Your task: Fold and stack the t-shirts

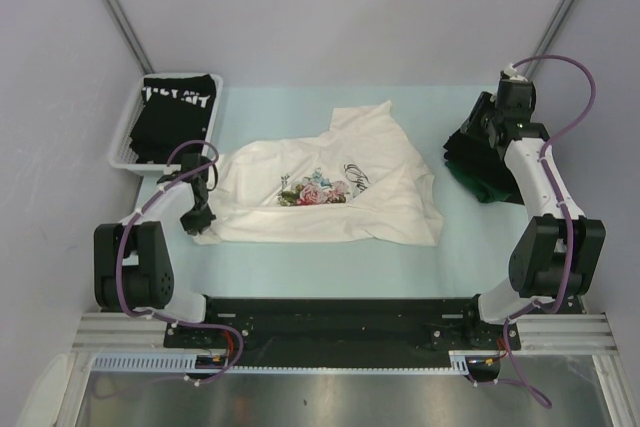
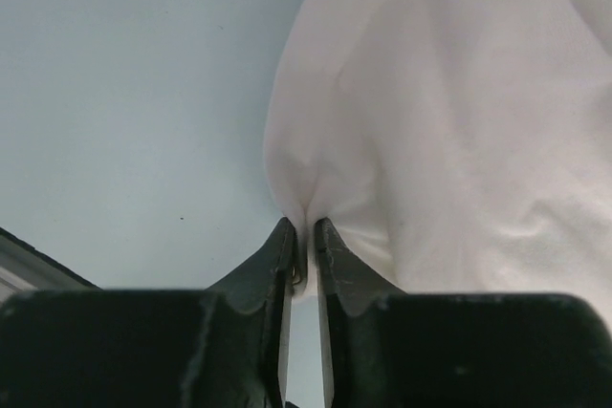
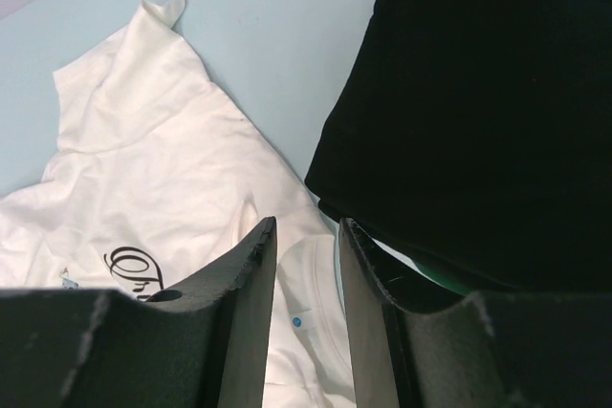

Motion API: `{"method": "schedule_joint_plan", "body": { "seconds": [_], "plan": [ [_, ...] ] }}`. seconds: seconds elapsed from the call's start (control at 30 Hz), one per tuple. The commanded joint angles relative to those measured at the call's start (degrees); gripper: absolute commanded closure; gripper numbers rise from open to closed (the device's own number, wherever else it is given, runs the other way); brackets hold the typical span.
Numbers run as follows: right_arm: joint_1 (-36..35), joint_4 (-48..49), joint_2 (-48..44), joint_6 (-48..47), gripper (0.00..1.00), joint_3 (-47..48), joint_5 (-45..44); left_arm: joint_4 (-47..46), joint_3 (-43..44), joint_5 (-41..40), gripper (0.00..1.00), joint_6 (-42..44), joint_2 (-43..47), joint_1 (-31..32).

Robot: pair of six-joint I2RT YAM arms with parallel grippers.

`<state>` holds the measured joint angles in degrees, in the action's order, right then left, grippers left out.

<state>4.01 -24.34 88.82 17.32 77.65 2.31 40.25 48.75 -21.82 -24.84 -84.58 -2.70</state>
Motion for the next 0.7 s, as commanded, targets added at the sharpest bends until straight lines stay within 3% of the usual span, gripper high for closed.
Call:
{"method": "schedule_joint_plan", "body": {
  "seconds": [0.0, 0.03, 0.13, 0.23, 0.67],
  "plan": [
    [0.1, 1.5, -1.1, 0.8, 0.62, 0.1, 1.9, 0.8, 1.5, -0.8, 0.80, 1.6, 0.8, -0.6],
    [-0.1, 0.7, -1.1, 0.7, 0.62, 0.1, 2.0, 0.7, 1.7, -1.2, 0.78, 1.6, 0.8, -0.7],
    [-0.8, -0.6, -1.1, 0.3, 0.62, 0.0, 1.3, 0.9, 2.0, -3.4, 0.58, 1.9, 1.7, -0.6],
    [-1.5, -0.7, -1.5, 0.0, 0.62, -0.7, 0.9, 1.1, 2.8, -5.5, 0.48, 2.4, 3.1, -0.7],
    [-5.4, -0.4, -1.2, 1.0, 0.62, -1.5, 0.9, 1.7, 6.2, -7.9, 0.47, 2.9, 6.3, -0.7]
  ]
}}
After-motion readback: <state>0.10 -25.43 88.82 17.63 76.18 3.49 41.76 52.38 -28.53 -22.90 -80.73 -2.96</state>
